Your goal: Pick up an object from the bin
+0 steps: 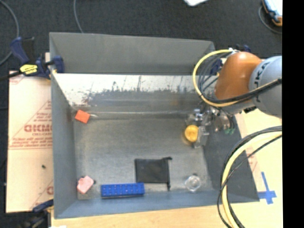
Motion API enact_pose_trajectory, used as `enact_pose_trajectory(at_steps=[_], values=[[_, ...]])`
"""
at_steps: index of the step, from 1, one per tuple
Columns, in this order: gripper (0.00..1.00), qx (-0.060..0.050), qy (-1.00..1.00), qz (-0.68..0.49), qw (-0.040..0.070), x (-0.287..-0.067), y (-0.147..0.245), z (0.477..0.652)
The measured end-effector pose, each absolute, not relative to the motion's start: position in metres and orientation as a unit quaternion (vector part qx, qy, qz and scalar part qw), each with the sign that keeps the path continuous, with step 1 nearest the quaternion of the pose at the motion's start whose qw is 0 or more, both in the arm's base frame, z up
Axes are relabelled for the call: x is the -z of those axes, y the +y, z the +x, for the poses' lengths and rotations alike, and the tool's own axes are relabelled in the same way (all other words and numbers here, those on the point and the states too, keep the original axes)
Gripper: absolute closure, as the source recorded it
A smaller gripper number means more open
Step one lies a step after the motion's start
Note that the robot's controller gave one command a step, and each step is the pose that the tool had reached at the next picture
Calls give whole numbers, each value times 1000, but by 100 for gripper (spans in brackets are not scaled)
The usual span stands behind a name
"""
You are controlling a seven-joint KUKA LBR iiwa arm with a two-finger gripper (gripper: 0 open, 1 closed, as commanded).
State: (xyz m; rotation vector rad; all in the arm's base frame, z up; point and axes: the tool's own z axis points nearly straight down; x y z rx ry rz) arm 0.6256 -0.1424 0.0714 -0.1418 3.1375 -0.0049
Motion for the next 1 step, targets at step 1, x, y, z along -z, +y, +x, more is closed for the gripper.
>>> enact_pose_trajectory(at_steps=[1], values=[[100, 2, 999, -45, 0, -71, -142, 626]])
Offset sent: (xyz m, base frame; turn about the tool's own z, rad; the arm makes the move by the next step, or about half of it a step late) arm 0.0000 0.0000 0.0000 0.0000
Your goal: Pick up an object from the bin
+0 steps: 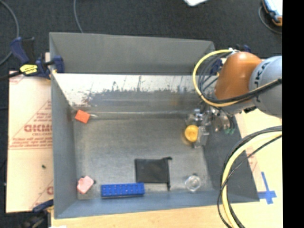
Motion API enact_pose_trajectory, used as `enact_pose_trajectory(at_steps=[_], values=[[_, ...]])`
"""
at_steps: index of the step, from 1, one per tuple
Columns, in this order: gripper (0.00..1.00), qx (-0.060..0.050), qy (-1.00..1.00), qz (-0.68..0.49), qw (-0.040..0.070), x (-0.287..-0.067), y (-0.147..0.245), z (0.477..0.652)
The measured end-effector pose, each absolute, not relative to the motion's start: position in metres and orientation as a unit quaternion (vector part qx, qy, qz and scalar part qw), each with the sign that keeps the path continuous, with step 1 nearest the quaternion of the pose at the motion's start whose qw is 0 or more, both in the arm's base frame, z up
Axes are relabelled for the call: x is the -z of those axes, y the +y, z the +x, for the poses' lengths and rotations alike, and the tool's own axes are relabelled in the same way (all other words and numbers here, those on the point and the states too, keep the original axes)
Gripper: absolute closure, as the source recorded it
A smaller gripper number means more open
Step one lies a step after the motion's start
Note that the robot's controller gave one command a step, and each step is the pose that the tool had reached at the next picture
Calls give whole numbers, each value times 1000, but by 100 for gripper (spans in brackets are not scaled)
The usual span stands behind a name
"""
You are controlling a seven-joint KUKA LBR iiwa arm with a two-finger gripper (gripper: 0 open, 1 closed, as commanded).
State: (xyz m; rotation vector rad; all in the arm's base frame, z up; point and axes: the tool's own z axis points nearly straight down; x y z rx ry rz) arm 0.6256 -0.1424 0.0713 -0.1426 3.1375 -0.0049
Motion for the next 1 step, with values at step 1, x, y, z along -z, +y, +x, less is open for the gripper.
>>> enact_pose_trajectory(at_steps=[1], values=[[100, 2, 999, -46, 0, -71, -142, 626]])
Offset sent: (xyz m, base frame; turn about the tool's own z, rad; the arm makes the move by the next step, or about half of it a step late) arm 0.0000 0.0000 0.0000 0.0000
